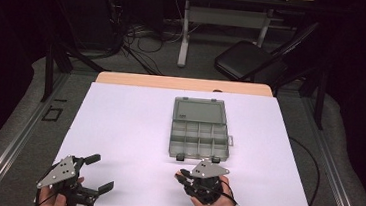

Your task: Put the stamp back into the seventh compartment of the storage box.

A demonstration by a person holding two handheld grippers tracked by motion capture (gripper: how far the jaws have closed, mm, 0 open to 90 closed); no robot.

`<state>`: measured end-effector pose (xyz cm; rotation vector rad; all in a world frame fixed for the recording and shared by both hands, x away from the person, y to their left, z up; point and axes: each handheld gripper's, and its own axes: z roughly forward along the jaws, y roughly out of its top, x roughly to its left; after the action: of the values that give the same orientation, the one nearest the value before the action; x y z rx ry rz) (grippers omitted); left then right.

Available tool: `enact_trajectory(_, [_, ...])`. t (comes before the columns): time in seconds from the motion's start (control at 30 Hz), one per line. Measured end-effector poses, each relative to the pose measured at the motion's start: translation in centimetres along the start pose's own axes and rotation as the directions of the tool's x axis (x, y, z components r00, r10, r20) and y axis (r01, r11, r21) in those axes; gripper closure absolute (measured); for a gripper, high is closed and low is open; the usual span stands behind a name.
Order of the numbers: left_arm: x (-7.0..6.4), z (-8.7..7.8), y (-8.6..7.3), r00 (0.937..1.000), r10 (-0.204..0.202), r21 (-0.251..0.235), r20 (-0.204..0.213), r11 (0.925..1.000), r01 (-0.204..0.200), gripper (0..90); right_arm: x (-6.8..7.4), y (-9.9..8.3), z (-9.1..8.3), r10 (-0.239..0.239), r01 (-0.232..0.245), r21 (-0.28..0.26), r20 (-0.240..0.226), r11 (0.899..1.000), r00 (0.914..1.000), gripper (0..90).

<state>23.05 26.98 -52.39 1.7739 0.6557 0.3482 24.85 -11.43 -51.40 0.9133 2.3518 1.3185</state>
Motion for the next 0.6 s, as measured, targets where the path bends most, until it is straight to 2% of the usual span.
enact_trajectory(0.6, [0.0,0.0,0.0,1.0000,-0.001,-0.001,0.000,1.0000,0.001,0.5,-1.8,0.2,-1.8,0.044,-0.042,-0.038,0.053,0.998,0.9976,76.4])
